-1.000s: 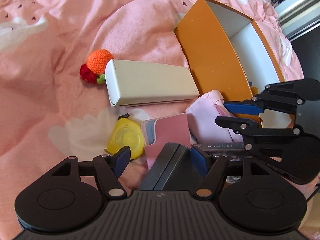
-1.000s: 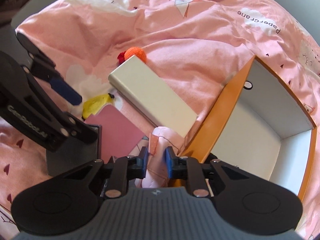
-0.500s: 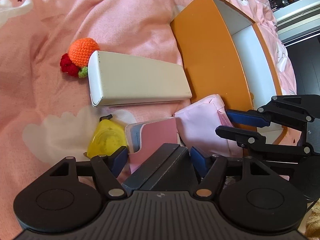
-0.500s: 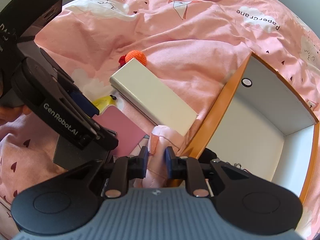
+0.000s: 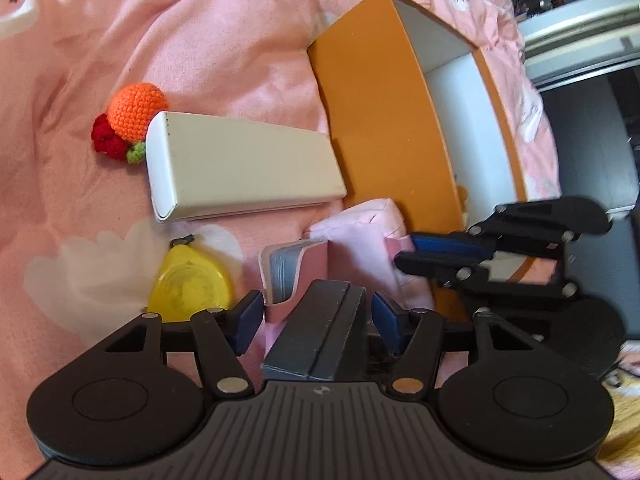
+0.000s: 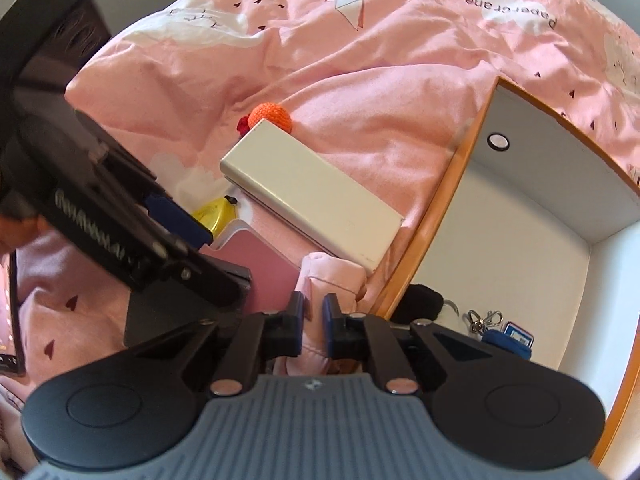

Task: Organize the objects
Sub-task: 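Reach the right tool to the pink pouch while the left tool approaches the pink card, then grasp and lift the pink pouch with the right tool while the left tool lifts the pink card holder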

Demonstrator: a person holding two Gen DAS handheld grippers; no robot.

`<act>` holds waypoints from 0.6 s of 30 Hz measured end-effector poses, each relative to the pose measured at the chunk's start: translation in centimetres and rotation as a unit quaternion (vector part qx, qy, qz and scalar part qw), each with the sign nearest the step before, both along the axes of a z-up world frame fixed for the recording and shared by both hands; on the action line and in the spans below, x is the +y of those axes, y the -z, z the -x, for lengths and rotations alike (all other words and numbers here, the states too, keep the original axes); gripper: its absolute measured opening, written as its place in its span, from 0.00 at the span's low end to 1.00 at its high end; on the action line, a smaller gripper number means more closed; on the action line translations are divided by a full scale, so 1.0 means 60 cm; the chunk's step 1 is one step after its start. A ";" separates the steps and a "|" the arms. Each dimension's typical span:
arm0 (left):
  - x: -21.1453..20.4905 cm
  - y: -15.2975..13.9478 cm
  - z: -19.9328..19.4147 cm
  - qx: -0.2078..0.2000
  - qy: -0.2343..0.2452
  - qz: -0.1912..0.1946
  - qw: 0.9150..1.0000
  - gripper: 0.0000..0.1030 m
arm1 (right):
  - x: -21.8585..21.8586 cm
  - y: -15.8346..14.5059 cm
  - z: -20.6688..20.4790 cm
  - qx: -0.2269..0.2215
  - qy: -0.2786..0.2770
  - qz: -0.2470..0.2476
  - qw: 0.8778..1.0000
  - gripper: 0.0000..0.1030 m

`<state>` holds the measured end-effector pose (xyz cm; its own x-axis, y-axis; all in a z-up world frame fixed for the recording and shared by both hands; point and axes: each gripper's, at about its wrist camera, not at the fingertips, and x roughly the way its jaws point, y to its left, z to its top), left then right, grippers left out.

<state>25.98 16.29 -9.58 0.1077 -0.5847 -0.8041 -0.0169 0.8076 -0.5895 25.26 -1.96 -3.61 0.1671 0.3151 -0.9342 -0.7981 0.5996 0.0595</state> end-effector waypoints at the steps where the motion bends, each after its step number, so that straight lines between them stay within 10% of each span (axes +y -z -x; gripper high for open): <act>1: 0.006 0.002 -0.002 0.010 -0.011 0.016 1.000 0.66 | 0.002 0.000 0.005 -0.007 -0.007 0.002 1.000 0.17; 8: 0.017 0.024 -0.011 0.036 -0.073 -0.028 0.996 0.54 | 0.015 0.002 0.027 -0.064 -0.072 0.035 0.995 0.18; 18: -0.038 0.048 -0.012 -0.011 0.001 -0.097 0.995 0.53 | 0.034 0.027 0.018 -0.071 -0.088 0.051 0.992 0.24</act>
<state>26.71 14.02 -12.44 0.1259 -0.4182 -0.8996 -0.0033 0.9066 -0.4219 24.16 0.05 -5.21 0.2501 0.2554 -0.9339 -0.8866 0.4481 -0.1148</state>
